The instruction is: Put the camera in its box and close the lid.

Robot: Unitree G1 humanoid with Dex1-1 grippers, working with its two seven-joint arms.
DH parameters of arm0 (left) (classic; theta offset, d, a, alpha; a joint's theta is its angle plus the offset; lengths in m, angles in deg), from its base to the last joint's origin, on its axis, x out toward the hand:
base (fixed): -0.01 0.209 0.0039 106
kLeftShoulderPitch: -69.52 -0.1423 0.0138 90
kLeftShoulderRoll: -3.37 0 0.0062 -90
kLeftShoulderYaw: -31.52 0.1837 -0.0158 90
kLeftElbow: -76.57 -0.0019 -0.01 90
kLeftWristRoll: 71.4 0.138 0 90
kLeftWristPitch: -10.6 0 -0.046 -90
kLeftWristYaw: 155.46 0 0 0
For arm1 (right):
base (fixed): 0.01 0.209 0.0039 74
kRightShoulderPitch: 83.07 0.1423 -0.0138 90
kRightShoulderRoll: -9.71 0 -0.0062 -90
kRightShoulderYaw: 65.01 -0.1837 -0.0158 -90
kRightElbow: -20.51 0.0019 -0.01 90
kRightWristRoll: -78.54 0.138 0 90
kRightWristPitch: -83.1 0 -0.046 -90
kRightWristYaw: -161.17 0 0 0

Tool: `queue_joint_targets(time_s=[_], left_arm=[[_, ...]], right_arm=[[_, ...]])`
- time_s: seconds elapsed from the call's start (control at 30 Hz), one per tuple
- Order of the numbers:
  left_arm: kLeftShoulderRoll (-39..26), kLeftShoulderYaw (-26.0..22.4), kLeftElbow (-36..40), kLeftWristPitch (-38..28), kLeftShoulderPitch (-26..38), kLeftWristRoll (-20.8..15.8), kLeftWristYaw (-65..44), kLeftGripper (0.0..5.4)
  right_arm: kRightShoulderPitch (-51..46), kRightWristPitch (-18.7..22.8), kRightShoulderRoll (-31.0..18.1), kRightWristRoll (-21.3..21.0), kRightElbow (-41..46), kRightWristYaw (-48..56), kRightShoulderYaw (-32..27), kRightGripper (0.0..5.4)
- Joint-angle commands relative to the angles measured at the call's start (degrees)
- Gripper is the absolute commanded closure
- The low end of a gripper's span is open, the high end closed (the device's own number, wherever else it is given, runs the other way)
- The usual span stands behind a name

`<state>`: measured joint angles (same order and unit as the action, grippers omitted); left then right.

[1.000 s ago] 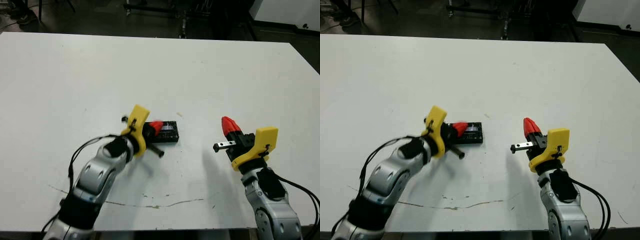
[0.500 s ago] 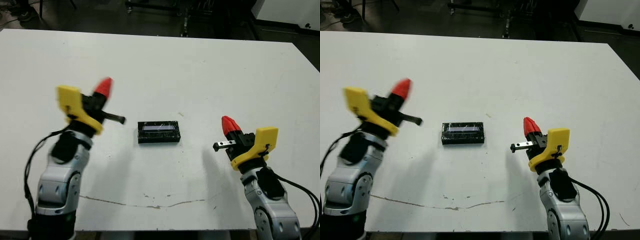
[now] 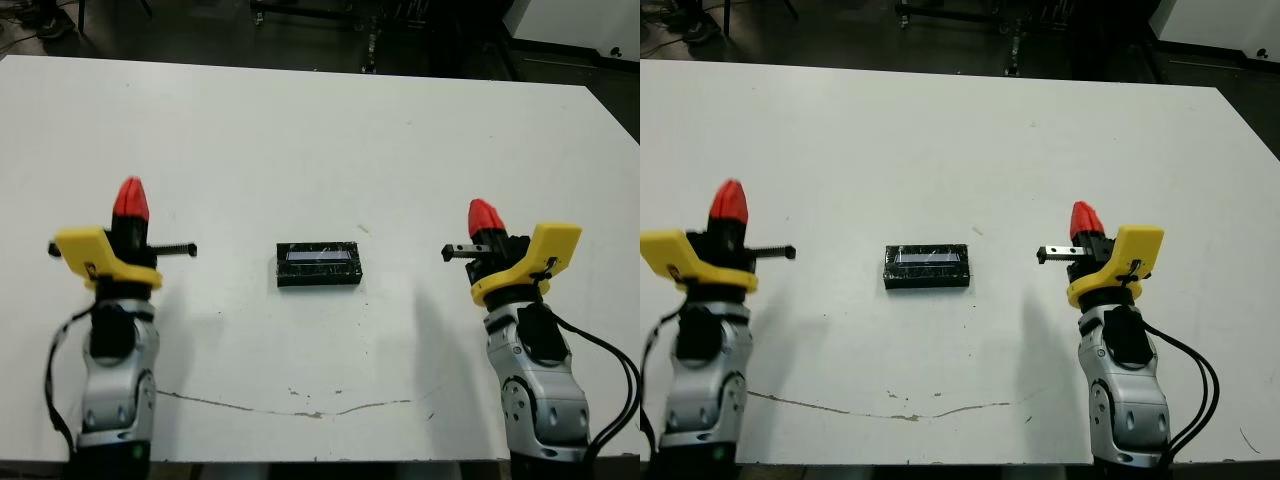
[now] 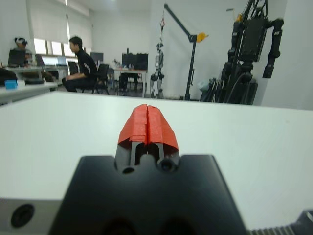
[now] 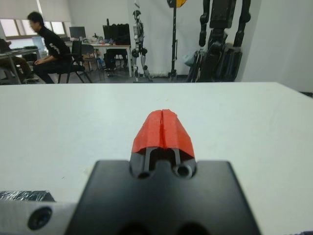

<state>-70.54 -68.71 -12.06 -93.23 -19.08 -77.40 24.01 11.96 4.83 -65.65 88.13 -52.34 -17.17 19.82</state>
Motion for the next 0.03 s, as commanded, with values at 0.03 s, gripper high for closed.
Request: queue_joint_targets(time_s=[0.03], left_arm=[[0.14, 0.80, -2.04, -1.90, -0.99, 1.19, 0.29, 5.40]], right_arm=[[0.76, -0.10, 0.04, -0.06, -0.19, -0.50, -0.30, 5.40]])
